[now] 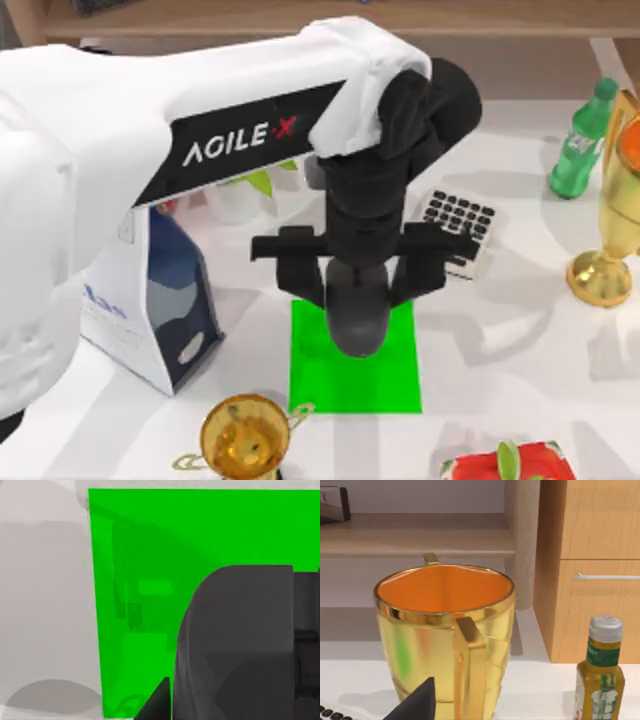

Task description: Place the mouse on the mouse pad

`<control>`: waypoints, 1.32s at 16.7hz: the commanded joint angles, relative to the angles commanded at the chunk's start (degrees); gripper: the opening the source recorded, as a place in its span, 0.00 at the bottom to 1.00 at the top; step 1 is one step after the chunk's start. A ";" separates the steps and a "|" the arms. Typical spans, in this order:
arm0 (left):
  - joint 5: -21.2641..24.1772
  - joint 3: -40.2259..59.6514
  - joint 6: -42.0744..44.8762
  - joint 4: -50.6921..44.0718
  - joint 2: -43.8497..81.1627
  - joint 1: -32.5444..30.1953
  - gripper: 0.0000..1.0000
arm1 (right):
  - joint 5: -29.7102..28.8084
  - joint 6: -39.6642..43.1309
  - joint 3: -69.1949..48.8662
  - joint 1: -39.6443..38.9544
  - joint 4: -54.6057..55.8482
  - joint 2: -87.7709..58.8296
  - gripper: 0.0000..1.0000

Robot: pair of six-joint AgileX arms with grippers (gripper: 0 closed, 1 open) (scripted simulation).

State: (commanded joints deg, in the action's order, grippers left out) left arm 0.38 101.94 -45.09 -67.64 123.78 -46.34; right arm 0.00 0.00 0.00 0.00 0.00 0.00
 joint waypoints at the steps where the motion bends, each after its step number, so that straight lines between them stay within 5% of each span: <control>1: 0.01 -0.07 0.00 0.08 -0.02 0.01 0.00 | 0.00 0.00 0.00 0.00 0.00 0.00 1.00; 22: -0.07 -7.32 -0.23 9.13 2.10 -0.30 0.00 | 0.00 0.00 0.00 0.00 0.00 0.00 1.00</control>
State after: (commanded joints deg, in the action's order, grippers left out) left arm 0.32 94.62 -45.33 -58.51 125.88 -46.64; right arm 0.00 0.00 0.00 0.00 0.00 0.00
